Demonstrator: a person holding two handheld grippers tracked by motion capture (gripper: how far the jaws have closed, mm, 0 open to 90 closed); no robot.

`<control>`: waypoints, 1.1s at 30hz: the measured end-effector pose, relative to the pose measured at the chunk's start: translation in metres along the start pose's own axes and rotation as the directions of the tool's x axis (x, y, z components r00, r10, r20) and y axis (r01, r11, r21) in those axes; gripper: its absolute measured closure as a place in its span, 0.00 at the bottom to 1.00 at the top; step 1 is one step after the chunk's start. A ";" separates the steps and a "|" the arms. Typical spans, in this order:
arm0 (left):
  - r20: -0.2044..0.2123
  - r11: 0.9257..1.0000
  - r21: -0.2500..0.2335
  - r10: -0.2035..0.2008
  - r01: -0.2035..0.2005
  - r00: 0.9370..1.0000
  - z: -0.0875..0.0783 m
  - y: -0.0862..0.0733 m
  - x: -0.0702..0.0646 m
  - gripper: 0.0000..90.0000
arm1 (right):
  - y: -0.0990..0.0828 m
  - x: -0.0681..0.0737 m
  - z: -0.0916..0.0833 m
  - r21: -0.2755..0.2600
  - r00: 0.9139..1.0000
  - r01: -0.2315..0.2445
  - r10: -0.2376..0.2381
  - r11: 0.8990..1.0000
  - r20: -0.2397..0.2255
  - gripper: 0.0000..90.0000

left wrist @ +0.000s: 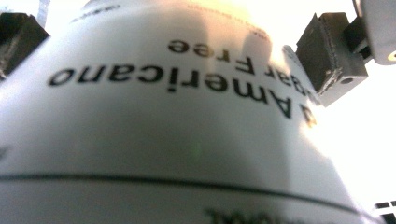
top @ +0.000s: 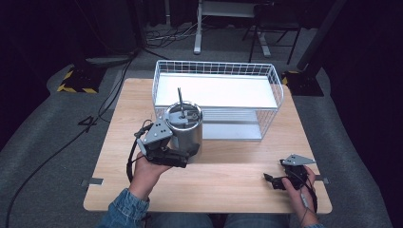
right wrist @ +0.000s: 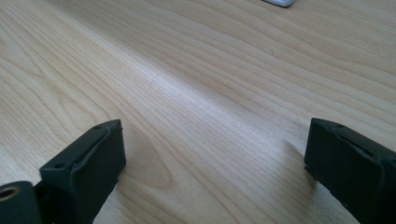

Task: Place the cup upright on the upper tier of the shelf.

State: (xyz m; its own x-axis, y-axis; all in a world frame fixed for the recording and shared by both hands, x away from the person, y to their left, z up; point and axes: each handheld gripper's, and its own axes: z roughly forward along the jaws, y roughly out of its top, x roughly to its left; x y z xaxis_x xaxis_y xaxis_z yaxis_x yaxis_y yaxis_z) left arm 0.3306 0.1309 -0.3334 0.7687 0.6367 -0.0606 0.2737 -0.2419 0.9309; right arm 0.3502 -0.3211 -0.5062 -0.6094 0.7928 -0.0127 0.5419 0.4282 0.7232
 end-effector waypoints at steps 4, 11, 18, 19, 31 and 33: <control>0.000 1.000 0.002 0.008 -0.008 1.000 0.001 0.013 0.001 0.04 | 0.000 0.000 0.000 0.000 1.000 0.000 0.000 1.000 0.000 0.06; 0.002 1.000 0.008 0.024 -0.024 1.000 0.007 0.038 0.005 0.04 | 0.000 0.000 0.000 0.000 1.000 0.000 0.000 1.000 0.000 0.06; -0.022 0.999 -0.011 0.036 -0.036 0.999 0.019 0.059 0.014 0.04 | 0.000 0.001 0.000 -0.004 1.000 0.006 -0.006 1.000 0.005 0.06; -0.028 0.999 -0.028 0.029 -0.030 0.999 0.023 0.065 0.019 0.04 | 0.000 0.001 0.000 -0.003 1.000 0.003 -0.003 1.000 0.003 0.06; -0.046 0.998 -0.061 -0.002 -0.001 0.999 0.043 0.095 0.034 0.04 | 0.000 0.000 0.000 0.000 1.000 0.000 0.000 1.000 -0.001 0.06; -0.057 0.998 -0.056 0.002 -0.005 0.998 0.050 0.101 0.035 0.04 | 0.000 0.000 0.000 0.000 1.000 -0.001 0.001 1.000 -0.001 0.06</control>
State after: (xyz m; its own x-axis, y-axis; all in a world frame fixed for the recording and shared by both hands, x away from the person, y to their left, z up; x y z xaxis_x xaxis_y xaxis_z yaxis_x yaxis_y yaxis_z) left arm 0.4136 0.0925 -0.2594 0.7349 0.6771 -0.0385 0.2373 -0.2036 0.9499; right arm 0.3502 -0.3211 -0.5062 -0.6096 0.7926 -0.0115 0.5422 0.4276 0.7233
